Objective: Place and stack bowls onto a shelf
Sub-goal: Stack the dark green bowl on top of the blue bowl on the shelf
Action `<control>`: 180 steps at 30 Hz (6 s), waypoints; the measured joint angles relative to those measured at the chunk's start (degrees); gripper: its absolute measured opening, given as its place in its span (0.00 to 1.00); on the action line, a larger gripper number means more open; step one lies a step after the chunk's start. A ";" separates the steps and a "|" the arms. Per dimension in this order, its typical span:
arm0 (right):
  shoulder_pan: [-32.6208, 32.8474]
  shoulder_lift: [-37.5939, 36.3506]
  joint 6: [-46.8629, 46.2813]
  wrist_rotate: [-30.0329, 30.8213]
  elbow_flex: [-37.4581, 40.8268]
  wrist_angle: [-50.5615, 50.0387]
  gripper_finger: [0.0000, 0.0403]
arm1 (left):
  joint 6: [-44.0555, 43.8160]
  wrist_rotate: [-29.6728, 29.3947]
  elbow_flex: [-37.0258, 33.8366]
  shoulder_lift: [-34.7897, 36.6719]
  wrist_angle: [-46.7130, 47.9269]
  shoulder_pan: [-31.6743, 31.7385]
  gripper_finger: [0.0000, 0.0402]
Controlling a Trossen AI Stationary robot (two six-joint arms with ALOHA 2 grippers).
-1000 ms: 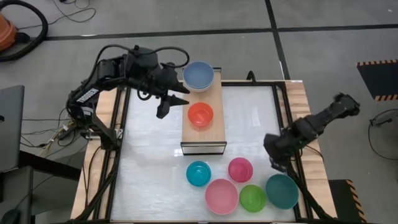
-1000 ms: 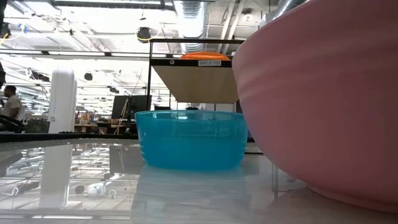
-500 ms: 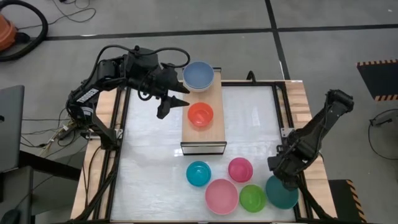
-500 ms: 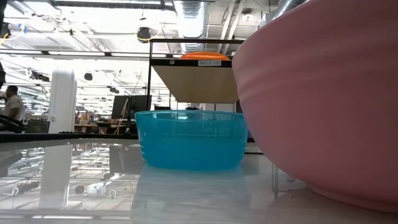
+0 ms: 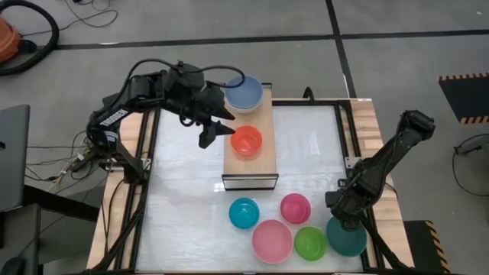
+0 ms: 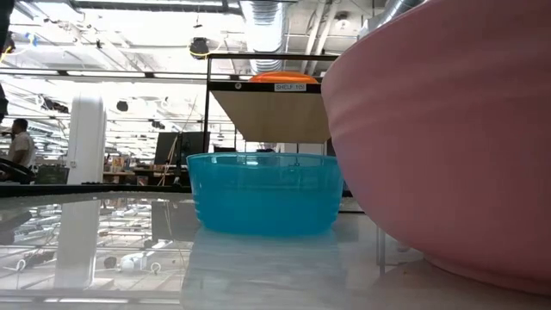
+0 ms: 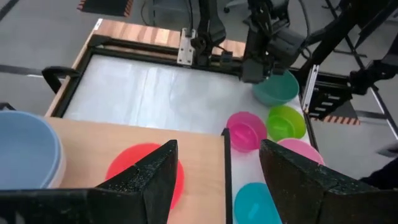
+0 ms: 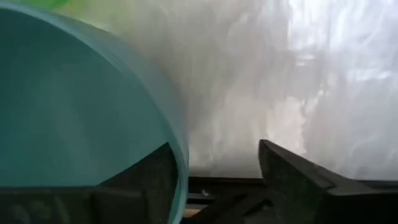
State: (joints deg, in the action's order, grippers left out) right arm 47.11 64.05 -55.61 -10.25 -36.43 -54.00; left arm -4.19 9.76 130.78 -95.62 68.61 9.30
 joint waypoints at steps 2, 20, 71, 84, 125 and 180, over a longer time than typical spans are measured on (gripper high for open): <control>0.00 0.02 -1.09 -0.82 0.68 0.03 0.48 | 0.01 -0.12 0.04 -0.42 0.10 -0.25 0.53; -0.16 -0.82 -11.80 3.19 -8.46 -14.57 0.06 | 5.17 -5.19 0.01 -2.05 0.94 -0.37 0.53; -55.74 9.50 67.79 79.15 -44.19 60.29 0.06 | 32.01 -51.01 -3.60 -10.14 -43.19 0.53 0.48; -55.15 10.60 66.84 76.69 -44.19 60.59 0.06 | 33.34 -49.54 -3.52 -11.34 -48.81 2.03 0.33; -54.71 3.93 65.06 46.96 -44.21 49.47 0.83 | 39.55 -37.40 -3.55 -10.88 -46.27 2.32 0.00; -49.15 -3.74 42.40 23.86 -44.17 32.83 0.83 | -3.16 -4.47 1.33 -21.91 -2.33 33.04 0.00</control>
State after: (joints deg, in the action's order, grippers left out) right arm -2.04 60.31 -13.21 13.61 -80.60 -21.17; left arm -7.35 5.29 132.11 -117.52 66.29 42.33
